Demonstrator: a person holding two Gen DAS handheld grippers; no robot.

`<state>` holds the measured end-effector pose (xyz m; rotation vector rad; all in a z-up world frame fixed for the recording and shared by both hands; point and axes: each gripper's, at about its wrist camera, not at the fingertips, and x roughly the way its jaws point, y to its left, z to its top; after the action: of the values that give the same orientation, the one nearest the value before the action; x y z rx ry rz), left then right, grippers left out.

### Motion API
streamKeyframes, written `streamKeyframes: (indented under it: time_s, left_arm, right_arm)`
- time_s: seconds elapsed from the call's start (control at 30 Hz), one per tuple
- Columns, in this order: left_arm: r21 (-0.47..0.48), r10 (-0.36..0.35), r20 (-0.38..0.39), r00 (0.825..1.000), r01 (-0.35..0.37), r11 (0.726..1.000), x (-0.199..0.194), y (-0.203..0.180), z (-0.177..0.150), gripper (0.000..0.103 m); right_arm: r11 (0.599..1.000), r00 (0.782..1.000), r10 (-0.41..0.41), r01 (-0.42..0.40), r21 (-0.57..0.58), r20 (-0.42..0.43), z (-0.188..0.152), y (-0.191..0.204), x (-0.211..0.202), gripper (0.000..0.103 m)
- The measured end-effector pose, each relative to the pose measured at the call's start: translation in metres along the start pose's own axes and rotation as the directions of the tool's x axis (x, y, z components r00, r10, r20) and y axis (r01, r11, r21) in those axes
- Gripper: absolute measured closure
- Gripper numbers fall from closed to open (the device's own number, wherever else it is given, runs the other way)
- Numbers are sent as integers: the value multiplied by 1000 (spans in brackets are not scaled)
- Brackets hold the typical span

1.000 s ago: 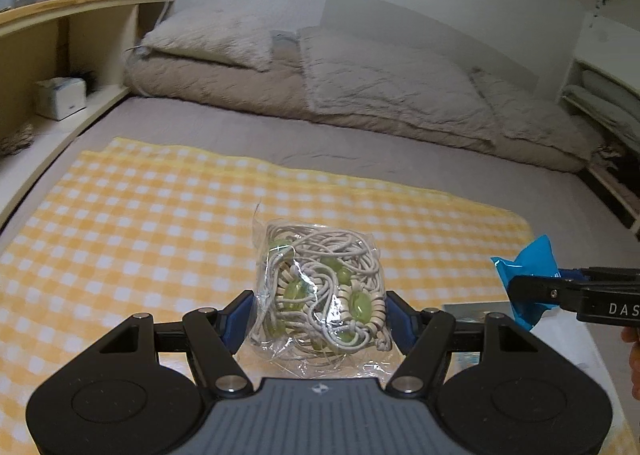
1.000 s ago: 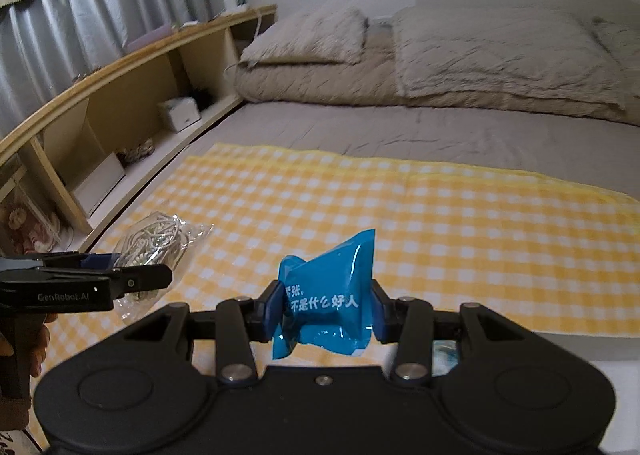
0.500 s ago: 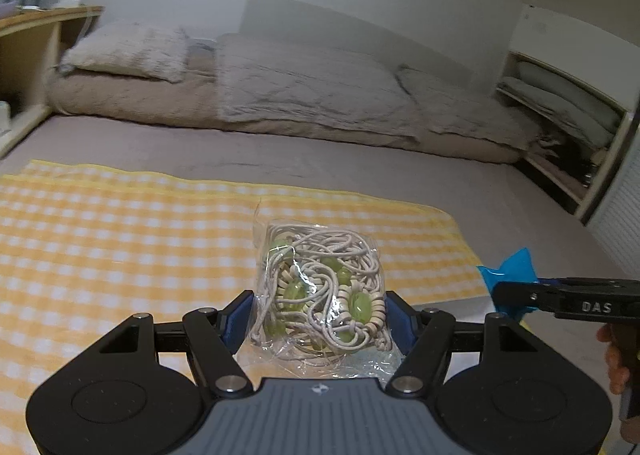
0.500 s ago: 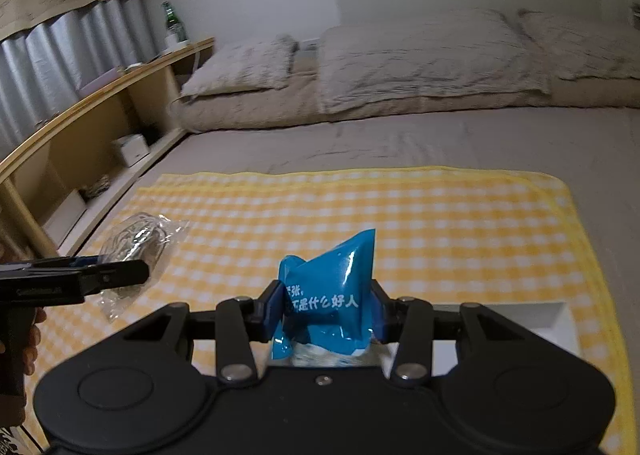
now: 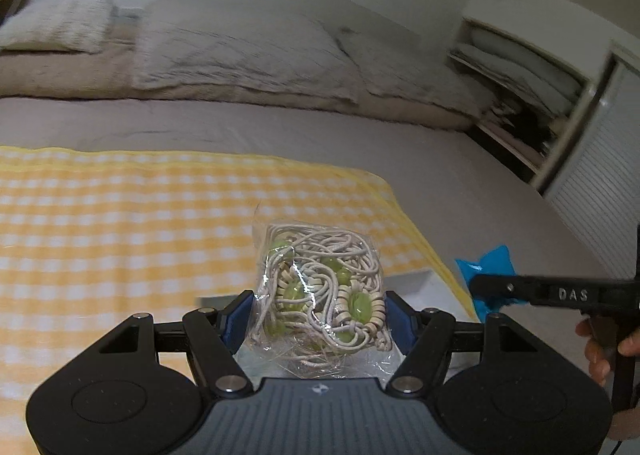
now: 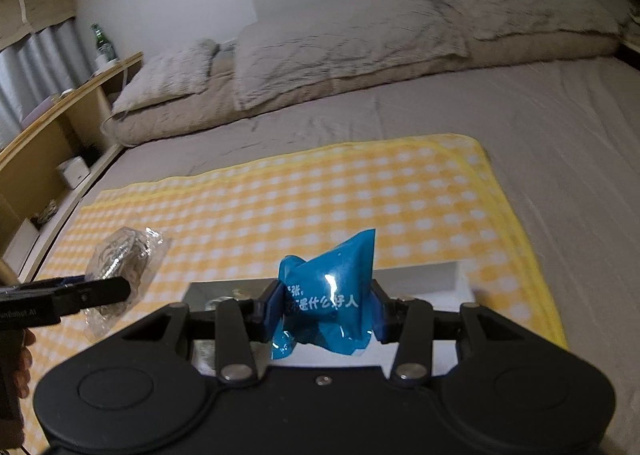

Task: Organize soft objects
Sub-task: 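Lower cord bag and blue packet into the white box while both tools release them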

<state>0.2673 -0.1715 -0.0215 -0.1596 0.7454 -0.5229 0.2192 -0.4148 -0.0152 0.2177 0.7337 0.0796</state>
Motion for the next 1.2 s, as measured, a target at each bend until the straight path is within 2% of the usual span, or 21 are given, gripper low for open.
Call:
streamKeyframes:
  time_s: [0.17,0.3,0.37,0.6,0.8,0.9,1.0,1.07,1.2]
  left_arm:
    - [77,-86,-70,994,91,993,47,-32,-6,34]
    - [186,-123,-118,985,144,972,81,-55,-12,34]
    - [213,-125,-141,982,154,965,98,-61,-15,34]
    - [216,-138,-207,968,183,959,141,-60,-24,34]
    - [260,-146,-245,959,210,942,158,-57,-31,33]
    - [293,-114,-269,956,194,936,162,-53,-34,32]
    - [317,-89,-276,957,178,932,161,-46,-36,25]
    - [329,-57,-263,963,145,933,159,-42,-36,8]
    - [316,-55,-261,964,140,938,155,-34,-35,5]
  right_arm:
    - [999,999,-38,38,27,-8,-5,-28,-1,58]
    - [995,998,-66,67,67,-22,-9,-54,0,58]
    - [993,997,-76,79,89,-26,-12,-66,0,58]
    - [987,995,-69,77,142,-66,-20,-92,15,58]
    - [993,994,-18,31,110,-111,-20,-84,38,58]
    - [997,990,-2,13,72,-144,-20,-72,51,58]
    - [1000,984,-10,15,28,-177,-20,-62,61,58]
    - [1000,981,-15,18,13,-193,-20,-58,67,58]
    - [1000,979,-1,3,10,-204,-22,-58,73,54]
